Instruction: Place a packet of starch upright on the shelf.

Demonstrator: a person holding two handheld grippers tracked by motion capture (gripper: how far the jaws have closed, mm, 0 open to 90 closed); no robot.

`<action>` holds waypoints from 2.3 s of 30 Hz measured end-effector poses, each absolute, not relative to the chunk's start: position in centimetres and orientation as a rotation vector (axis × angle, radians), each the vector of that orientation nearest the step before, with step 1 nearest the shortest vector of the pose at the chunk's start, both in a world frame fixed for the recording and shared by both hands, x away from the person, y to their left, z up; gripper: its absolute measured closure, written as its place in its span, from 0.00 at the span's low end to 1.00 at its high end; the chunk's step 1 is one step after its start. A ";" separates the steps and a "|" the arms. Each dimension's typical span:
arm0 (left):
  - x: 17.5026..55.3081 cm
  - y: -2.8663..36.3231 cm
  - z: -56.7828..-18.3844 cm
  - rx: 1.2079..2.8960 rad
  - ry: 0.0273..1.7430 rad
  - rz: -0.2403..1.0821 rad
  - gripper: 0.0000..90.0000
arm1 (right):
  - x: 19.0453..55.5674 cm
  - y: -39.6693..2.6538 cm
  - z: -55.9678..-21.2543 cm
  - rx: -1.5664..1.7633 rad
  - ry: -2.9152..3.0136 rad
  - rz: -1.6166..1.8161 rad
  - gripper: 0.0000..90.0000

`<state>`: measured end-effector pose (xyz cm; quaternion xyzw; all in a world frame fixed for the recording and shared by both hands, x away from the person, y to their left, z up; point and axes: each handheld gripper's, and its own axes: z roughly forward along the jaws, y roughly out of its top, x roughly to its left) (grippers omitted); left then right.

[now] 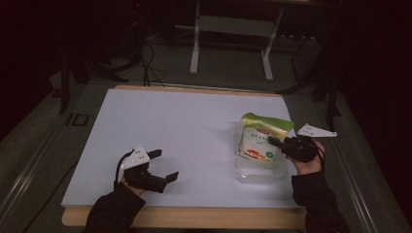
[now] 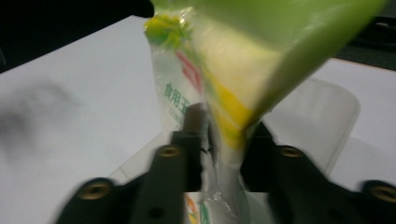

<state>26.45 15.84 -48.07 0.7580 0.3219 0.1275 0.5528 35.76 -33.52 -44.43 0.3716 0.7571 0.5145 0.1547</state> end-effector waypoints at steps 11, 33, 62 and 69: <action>26.4 16.1 -48.3 1.797 0.761 0.332 0.00 | 32.9 -34.9 -43.1 1.257 1.977 1.435 0.15; 26.3 16.3 -48.8 1.784 0.770 0.314 0.00 | 27.7 -29.1 -42.0 1.056 2.098 1.557 0.16; 26.2 16.2 -49.5 1.780 0.761 0.312 0.00 | 25.6 -24.5 -45.8 0.898 2.208 1.563 0.15; 26.1 15.9 -49.9 1.799 0.749 0.305 0.00 | 25.1 -24.3 -46.5 0.857 2.214 1.562 0.15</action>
